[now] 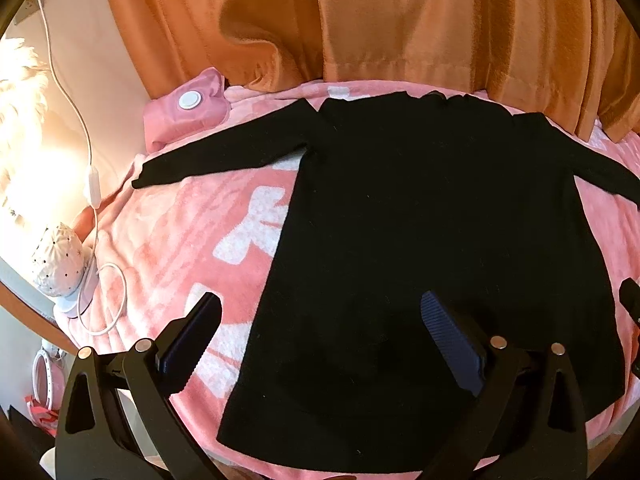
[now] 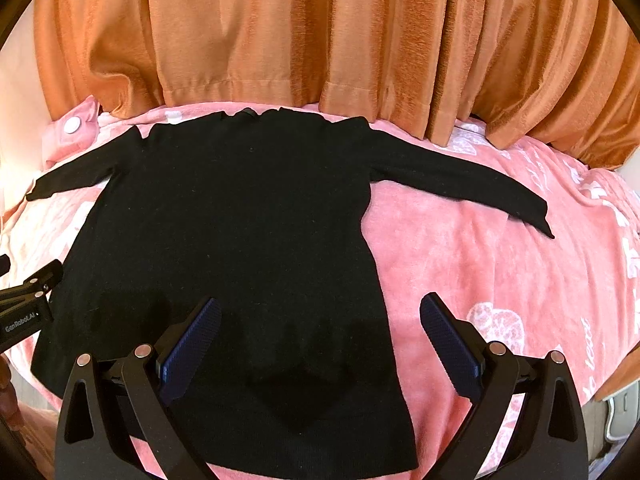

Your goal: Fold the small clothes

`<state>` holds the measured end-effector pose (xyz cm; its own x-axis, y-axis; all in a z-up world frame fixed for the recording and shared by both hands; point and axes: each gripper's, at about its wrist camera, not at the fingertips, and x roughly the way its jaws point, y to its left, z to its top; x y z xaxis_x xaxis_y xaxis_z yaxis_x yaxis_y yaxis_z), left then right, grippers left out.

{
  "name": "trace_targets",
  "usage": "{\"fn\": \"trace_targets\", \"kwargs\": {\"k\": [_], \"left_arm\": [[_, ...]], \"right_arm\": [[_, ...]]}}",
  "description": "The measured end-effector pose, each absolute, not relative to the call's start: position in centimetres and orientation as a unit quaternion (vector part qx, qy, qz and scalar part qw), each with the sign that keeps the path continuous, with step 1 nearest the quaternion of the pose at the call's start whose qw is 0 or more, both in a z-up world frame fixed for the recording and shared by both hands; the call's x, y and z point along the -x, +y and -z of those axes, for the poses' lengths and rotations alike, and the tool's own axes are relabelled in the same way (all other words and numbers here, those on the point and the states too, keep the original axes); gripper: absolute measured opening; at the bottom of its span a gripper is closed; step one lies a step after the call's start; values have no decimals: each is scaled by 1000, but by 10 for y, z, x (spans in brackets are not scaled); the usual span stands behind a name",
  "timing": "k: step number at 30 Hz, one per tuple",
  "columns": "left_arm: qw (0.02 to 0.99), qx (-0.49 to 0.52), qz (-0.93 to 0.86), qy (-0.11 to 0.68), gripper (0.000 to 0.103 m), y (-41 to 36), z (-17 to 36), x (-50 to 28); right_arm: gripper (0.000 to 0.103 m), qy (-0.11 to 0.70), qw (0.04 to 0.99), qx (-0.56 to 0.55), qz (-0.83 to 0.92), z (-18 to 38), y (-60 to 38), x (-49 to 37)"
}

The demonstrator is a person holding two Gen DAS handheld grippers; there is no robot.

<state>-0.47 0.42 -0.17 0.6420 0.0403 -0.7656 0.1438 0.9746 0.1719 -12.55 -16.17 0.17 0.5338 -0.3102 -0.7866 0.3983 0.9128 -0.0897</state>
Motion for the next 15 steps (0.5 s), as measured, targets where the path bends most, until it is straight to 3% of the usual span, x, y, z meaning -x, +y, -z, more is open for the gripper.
{"fn": "trace_targets", "kwargs": {"k": [15], "left_arm": [[884,-115,46,451,98,-5,6,12]], "right_arm": [[98,446,869,-71,202,1,-168,137]]}}
